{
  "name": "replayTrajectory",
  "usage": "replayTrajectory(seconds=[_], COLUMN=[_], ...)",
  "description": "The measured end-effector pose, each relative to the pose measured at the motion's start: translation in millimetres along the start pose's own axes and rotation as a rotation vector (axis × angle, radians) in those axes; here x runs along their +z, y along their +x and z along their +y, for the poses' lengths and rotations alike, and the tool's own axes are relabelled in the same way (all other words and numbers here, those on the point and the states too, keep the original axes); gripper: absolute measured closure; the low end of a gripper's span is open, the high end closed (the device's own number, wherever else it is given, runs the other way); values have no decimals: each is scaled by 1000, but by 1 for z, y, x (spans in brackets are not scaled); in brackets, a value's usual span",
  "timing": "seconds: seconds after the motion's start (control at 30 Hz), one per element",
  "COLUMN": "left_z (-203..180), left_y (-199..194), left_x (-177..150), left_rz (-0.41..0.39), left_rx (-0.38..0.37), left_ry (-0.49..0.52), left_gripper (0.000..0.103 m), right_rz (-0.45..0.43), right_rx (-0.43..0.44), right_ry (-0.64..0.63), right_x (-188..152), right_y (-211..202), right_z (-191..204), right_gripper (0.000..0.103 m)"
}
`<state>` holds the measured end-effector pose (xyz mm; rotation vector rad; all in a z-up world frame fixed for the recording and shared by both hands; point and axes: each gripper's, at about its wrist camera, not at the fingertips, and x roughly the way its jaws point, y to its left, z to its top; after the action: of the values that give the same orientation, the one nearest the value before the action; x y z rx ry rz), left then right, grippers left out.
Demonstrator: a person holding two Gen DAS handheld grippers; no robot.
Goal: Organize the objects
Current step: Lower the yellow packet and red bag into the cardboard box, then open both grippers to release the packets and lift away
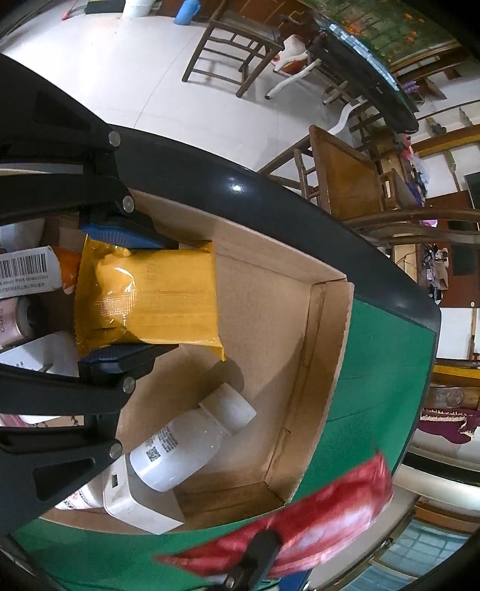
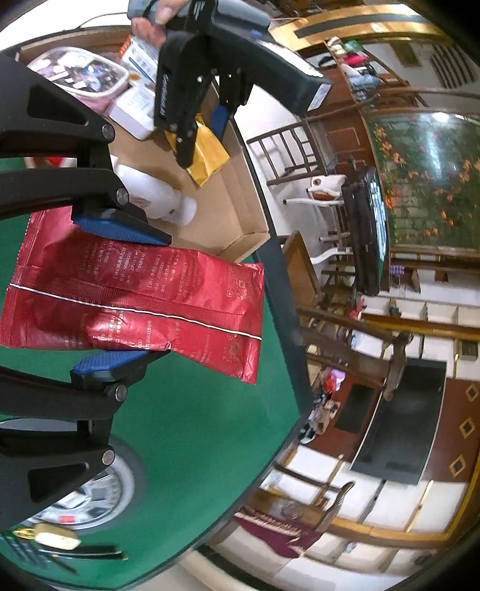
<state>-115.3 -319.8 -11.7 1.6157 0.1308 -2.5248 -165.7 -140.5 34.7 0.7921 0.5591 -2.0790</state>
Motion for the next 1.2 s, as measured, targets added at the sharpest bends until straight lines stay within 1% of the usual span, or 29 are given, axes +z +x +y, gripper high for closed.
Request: replayTrajectory(seconds=[0.1,0.3,0.43,0.5,0.6,0.8,0.9,1.03,1.2], left_z=[0,2,3,3,4,6,6,7,8], left_y=[1,2,2,3,3,3,3,3,3], left_x=[1,0,-1,-1,-1,-3,-3,-3,-3], left_rz=[4,5,5,6,5,3,2,3,4], left_rx=[-5,-17,-21,-23,-26,-31,-30,-30,-33], left_ry=[1,4,7,7,8,5,6,5,0], left_gripper=[59,59,59,59,58,57,57,57,56], right_rz=[-1,-3,-13,-14,-15,-5,8,2,2], right_rx=[8,8,55,76,83,99,94,102,110], right_ry=[-49,-151,-154,-175,-198,-212,-259,-250,-209], right_x=[5,5,5,2,0,-6,-15,-15,-13], right_y=[20,41,43,44,45,45,45,48,49], right_z=[3,15,16,22,27,24,32,31,27], right_gripper=[48,48,48,48,48,48,48,48,46])
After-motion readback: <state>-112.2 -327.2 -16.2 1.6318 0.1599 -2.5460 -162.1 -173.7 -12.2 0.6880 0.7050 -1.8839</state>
